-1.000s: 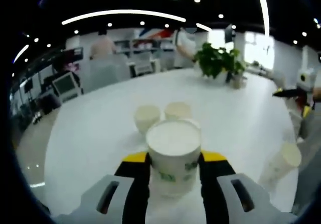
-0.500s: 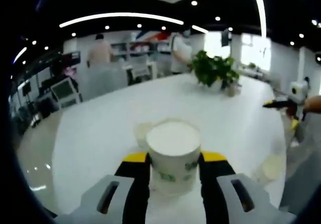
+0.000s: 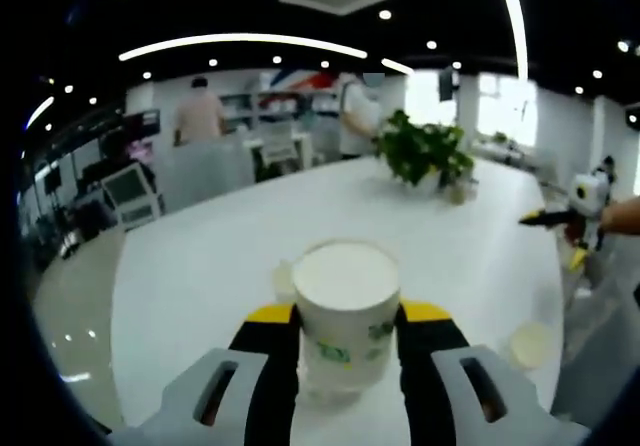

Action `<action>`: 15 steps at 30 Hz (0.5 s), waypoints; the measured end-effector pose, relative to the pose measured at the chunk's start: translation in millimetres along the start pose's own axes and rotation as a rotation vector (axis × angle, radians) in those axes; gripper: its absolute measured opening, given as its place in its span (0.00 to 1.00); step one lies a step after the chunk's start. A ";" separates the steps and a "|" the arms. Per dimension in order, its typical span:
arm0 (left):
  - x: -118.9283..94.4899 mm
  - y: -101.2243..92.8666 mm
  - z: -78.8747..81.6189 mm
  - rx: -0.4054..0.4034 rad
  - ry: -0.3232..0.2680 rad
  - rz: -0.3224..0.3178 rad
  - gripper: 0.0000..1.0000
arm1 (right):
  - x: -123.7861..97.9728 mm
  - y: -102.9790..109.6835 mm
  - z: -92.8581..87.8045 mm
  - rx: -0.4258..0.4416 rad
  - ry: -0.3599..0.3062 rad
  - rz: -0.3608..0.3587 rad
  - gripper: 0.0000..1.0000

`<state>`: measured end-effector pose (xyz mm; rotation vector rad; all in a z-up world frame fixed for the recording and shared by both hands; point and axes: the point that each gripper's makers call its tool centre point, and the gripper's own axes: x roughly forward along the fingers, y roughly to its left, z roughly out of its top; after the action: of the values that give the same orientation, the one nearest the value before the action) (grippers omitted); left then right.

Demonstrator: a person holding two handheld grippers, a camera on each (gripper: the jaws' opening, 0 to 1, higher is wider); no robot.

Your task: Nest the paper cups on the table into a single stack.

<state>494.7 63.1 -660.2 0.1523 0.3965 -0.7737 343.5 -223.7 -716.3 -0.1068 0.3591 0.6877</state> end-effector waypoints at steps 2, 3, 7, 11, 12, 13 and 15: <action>-0.7 -0.6 0.0 0.000 0.002 -0.005 0.37 | -0.6 1.2 0.1 0.002 -0.001 0.001 1.00; -1.1 -1.8 0.2 0.002 0.002 -0.009 0.37 | -1.3 2.2 0.5 0.000 -0.003 0.001 1.00; -2.8 -10.7 1.9 0.021 0.004 -0.031 0.37 | -2.3 2.0 1.2 -0.003 -0.005 0.001 1.00; -2.0 -23.9 1.5 0.050 0.014 -0.065 0.37 | -2.5 2.4 3.3 -0.009 -0.005 0.003 1.00; -1.9 -26.6 1.4 0.057 0.017 -0.072 0.37 | -2.2 2.6 3.8 -0.009 -0.005 0.005 1.00; -2.3 -30.8 2.9 0.064 0.014 -0.080 0.37 | -1.8 3.1 4.3 -0.010 -0.005 0.006 1.00; -2.4 -35.0 4.8 0.066 0.012 -0.089 0.37 | -0.4 4.5 5.6 -0.017 -0.006 0.012 1.00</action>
<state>469.8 38.6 -654.5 0.2019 0.3911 -0.8748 341.9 -219.2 -710.9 -0.1188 0.3487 0.7034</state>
